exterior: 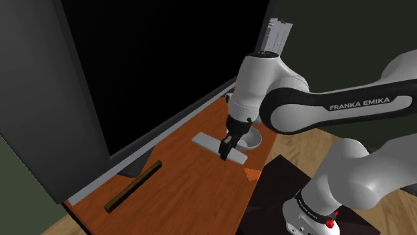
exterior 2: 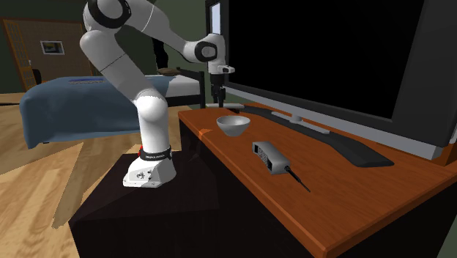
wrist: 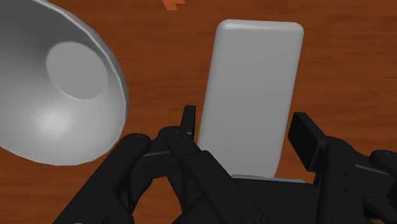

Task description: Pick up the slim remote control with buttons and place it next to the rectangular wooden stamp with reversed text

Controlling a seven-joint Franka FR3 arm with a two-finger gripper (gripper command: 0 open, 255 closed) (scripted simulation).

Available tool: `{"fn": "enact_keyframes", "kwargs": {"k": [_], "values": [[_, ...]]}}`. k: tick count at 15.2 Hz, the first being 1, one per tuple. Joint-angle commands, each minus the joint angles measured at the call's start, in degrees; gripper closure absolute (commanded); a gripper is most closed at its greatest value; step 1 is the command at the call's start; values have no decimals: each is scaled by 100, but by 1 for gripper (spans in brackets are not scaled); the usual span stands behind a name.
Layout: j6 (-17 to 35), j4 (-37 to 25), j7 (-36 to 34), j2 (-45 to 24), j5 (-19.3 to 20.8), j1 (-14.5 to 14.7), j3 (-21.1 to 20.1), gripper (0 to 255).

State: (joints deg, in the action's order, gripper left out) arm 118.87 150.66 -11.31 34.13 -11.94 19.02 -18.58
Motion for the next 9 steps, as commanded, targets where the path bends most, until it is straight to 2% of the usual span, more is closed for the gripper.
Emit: {"fn": "enact_keyframes", "kwargs": {"k": [1,9], "values": [[46,-196,-322,-213,-91,97,-267,255],[226,-1255,-1573,-1344,-22,203,-1279,255]]}}
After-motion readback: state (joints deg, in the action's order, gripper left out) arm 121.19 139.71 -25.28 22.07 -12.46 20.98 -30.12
